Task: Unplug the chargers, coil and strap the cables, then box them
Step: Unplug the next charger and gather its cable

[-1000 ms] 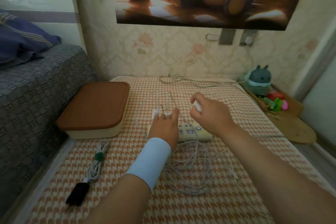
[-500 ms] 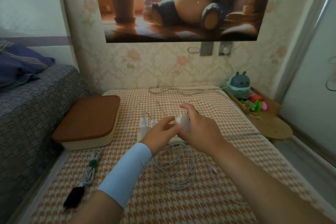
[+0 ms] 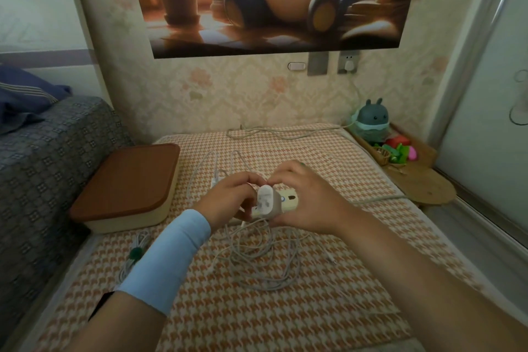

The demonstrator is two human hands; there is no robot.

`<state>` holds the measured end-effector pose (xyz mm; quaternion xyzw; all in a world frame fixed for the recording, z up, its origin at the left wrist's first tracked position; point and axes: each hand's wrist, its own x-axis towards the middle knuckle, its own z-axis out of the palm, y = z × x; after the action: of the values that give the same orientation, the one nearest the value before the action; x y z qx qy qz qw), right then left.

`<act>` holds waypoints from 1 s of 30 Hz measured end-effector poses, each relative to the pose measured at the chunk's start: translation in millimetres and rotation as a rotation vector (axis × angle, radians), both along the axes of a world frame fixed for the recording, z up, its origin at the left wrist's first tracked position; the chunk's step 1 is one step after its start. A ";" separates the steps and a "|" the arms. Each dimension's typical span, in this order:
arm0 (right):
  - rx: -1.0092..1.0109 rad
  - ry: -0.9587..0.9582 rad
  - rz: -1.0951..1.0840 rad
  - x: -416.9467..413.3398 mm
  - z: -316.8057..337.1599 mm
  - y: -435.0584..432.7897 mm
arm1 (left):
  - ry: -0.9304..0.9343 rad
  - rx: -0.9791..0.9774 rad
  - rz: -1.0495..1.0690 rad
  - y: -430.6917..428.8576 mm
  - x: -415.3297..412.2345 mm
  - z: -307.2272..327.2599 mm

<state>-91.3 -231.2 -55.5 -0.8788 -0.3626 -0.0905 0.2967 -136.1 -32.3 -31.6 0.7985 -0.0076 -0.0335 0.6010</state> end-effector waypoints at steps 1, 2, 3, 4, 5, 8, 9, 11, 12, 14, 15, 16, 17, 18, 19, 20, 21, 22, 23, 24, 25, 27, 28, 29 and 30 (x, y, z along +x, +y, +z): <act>0.034 0.018 0.029 -0.9 -3.4 2.8 | 0.044 -0.079 -0.016 -2.0 -0.7 -2.3; 0.068 0.029 0.042 -1.8 -6.8 5.8 | 0.071 -0.139 -0.028 -4.2 -1.2 -5.3; 0.095 0.038 0.042 -2.6 -10.1 8.5 | 0.073 -0.169 -0.037 -5.1 -1.3 -9.4; 0.110 0.035 0.036 -2.6 -12.4 11.1 | 0.068 -0.184 -0.042 -6.1 -1.2 -12.5; 0.109 0.018 0.026 -2.5 -13.3 13.3 | 0.057 -0.176 -0.039 -5.7 0.6 -16.4; 0.053 -0.005 -0.001 -1.3 -8.4 17.8 | -0.009 -0.061 0.013 -4.9 4.9 -17.6; 0.030 0.015 -0.004 -0.5 -4.7 18.1 | -0.021 -0.046 0.034 -2.7 6.7 -17.3; -0.042 0.044 -0.014 3.1 0.6 16.3 | 0.012 -0.062 0.028 4.1 7.3 -14.7; -0.075 0.029 -0.022 5.4 1.4 14.1 | 0.047 -0.089 -0.004 9.4 6.7 -13.0; -0.097 -0.010 -0.065 9.6 -0.3 8.4 | 0.138 -0.185 -0.115 21.2 4.7 -8.9; -0.077 -0.012 -0.095 10.9 -1.2 5.8 | 0.179 -0.241 -0.180 25.9 3.3 -6.8; -0.041 -0.002 -0.125 12.0 -2.1 3.7 | 0.215 -0.302 -0.238 29.3 1.9 -4.8; 0.001 0.010 -0.145 12.1 -1.5 1.9 | 0.240 -0.363 -0.285 31.1 0.5 -3.1; 0.034 0.019 -0.157 12.8 -1.0 -0.3 | 0.254 -0.418 -0.310 32.0 -0.6 -1.7; 0.050 0.026 -0.167 13.5 -0.5 -3.1 | 0.250 -0.471 -0.319 31.7 -1.5 -0.2; 0.049 0.042 -0.184 13.8 -0.1 -6.4 | 0.234 -0.534 -0.309 31.6 -2.4 1.3; 0.041 0.074 -0.218 13.7 0.0 -9.9 | 0.210 -0.603 -0.277 32.8 -3.0 2.4; 0.035 0.118 -0.269 14.9 -1.9 -14.7 | 0.183 -0.676 -0.242 34.6 -3.2 3.8; 0.038 0.171 -0.326 16.1 -4.3 -19.4 | 0.153 -0.754 -0.216 38.0 -2.1 4.2; 0.053 0.237 -0.381 17.7 -6.8 -24.4 | 0.127 -0.819 -0.204 41.6 -0.9 4.8; 0.092 0.312 -0.424 18.6 -8.4 -28.8 | 0.105 -0.862 -0.188 44.5 -0.8 5.7; 0.200 0.476 -0.471 17.5 -8.7 -36.4 | 0.084 -0.864 -0.113 48.4 1.0 4.5; 0.219 0.547 -0.496 15.5 -6.2 -38.7 | 0.082 -0.830 -0.070 48.1 1.6 3.5; 0.220 0.605 -0.532 14.4 -2.8 -40.1 | 0.082 -0.784 -0.039 46.0 1.5 2.9; 0.233 0.650 -0.571 14.2 1.1 -40.5 | 0.083 -0.735 -0.018 43.7 1.9 2.3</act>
<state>-77.1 -271.7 -54.4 -0.8872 0.0190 0.0718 0.4553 -134.2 11.4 -29.4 0.5272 -0.0018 -0.0662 0.8471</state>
